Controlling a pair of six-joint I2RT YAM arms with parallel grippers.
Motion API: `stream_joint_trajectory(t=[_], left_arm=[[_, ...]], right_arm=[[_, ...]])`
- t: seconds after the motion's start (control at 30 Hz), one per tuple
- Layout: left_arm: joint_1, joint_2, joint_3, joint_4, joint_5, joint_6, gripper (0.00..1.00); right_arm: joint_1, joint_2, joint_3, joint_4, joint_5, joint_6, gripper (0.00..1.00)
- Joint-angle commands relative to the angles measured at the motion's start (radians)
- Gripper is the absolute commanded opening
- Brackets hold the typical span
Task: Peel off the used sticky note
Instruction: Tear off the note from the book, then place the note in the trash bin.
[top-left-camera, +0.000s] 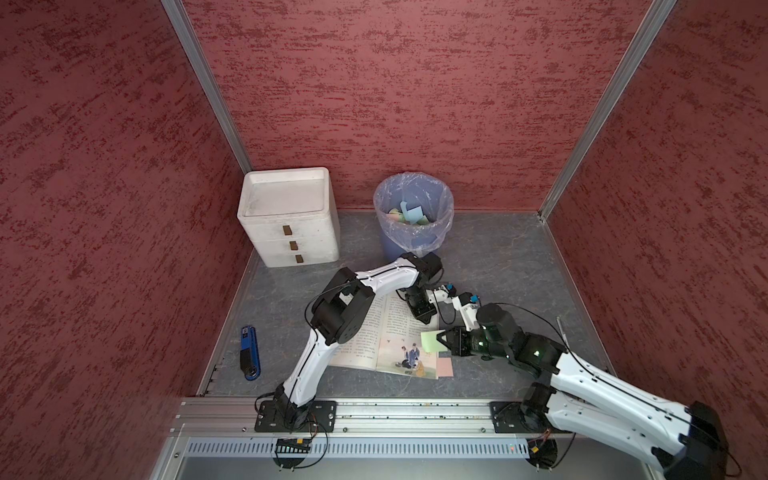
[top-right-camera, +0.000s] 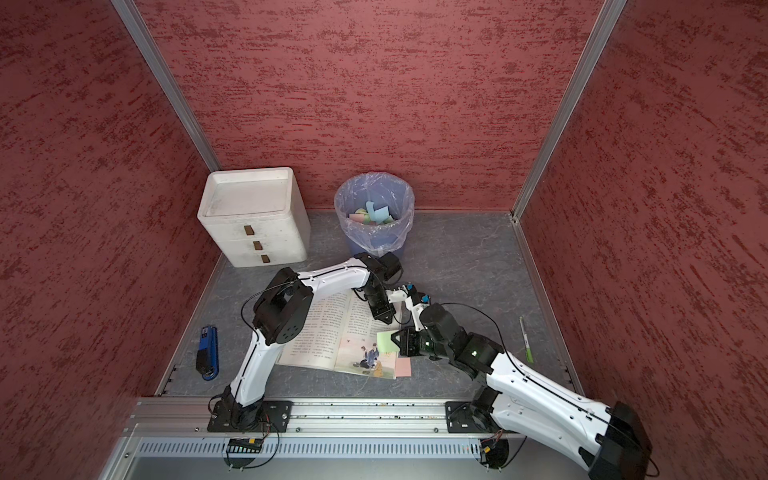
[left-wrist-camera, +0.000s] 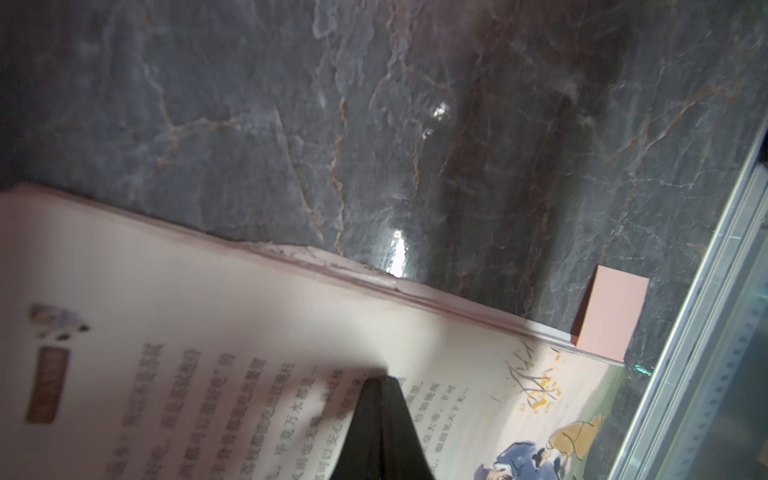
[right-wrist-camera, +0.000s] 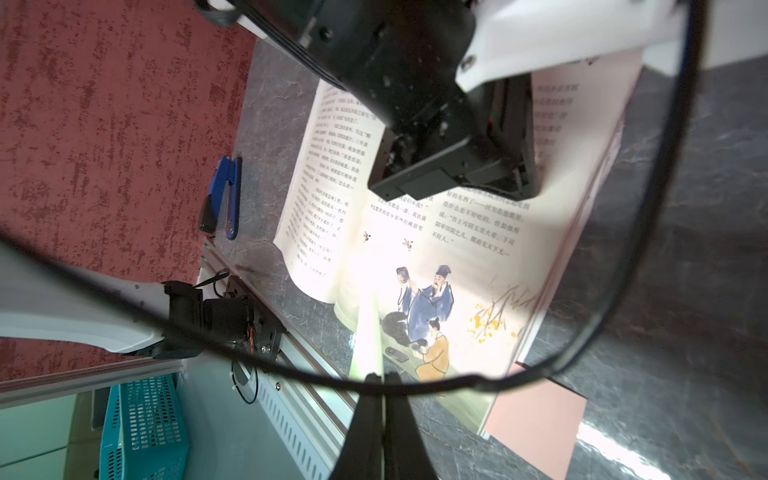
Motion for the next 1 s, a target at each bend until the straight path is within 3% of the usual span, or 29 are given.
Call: stream_joint_trajectory(t=[0.0,0.23,0.43,0.73,0.97], left_arm=[[0.028,-0.065,0.020,-0.026,0.086,-0.015,0.03],[0.128,-0.267,-0.073,-0.062,0.146,-0.010,0.10],[0.306,-0.442,-0.245,-0.104,0.147,0.060,0.20],[0.685,-0.589,-0.554,-0.072,0.093,0.194,0.20],[0.791,-0.613,-0.753,0.058,0.000,0.233,0.18]], right_arm=[[0.008,-0.059,0.075,-0.133,0.008,-0.055,0.00],[0.003,-0.100,0.269,-0.332,0.041,-0.134,0.00],[-0.027,-0.047,0.465,-0.404,0.100,-0.203,0.00],[-0.193,0.255,0.819,-0.424,0.106,-0.304,0.00],[-0.313,0.559,1.118,-0.396,0.069,-0.312,0.00]])
